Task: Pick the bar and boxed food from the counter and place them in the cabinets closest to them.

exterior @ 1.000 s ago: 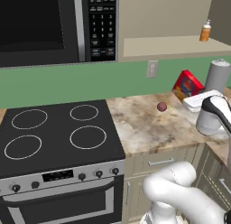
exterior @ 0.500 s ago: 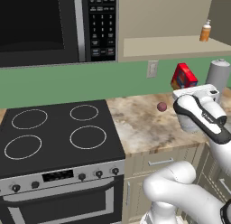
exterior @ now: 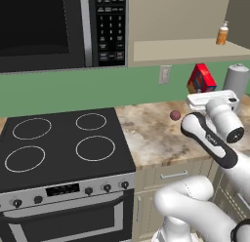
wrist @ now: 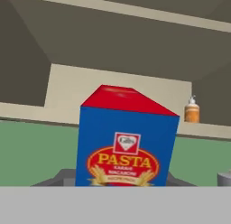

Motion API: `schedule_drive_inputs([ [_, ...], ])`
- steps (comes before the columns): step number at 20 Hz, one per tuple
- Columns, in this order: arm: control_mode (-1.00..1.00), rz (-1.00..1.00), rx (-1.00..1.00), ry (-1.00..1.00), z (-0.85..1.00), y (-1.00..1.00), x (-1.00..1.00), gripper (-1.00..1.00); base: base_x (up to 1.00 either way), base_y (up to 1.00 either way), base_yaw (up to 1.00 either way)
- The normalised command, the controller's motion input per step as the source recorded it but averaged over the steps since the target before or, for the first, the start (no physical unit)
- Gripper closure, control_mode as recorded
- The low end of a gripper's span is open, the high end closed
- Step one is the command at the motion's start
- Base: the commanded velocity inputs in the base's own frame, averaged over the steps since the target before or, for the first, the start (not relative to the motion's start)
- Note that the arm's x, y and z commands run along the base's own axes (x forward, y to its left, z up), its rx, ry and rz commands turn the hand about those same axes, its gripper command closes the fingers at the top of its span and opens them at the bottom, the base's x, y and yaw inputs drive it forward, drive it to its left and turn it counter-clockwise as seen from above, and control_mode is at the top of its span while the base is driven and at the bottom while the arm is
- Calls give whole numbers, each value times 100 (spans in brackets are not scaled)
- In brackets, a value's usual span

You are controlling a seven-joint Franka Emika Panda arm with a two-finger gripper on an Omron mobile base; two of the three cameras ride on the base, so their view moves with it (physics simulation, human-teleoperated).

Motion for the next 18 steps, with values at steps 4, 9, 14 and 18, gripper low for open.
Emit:
schedule_drive_inputs([
  [4,-100,-3,6,5,80,-2,-37,100,0,0,0],
  [9,-100,-4,1,17,70,0,-22,100,0,0,0],
  [14,-100,-1,-1,27,44,6,1,100,0,0,0],
  [18,-100,1,-2,23,35,13,7,100,0,0,0],
])
